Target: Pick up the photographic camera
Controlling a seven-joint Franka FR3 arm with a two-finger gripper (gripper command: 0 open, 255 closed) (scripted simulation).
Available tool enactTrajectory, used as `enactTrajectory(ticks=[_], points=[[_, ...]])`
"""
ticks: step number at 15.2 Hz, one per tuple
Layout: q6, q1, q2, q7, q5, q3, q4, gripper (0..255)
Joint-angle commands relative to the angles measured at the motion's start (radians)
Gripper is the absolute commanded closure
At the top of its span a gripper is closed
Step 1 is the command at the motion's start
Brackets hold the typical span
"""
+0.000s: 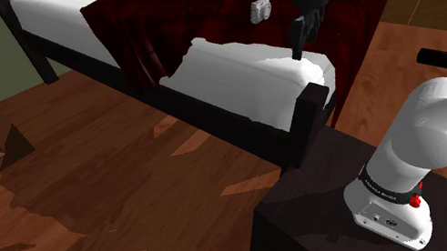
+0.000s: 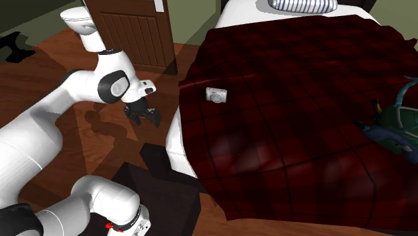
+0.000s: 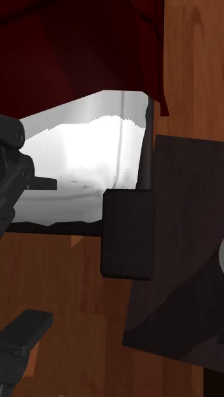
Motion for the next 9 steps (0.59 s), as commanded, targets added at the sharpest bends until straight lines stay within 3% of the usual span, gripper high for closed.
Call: enactTrajectory(ticks=[1, 9], points=[[0.000, 0.000, 0.000, 0.000, 0.000, 0.000, 0.000, 0], [0.088, 0.048, 0.119, -0.490, -0.112, -0.259, 0.114, 0]])
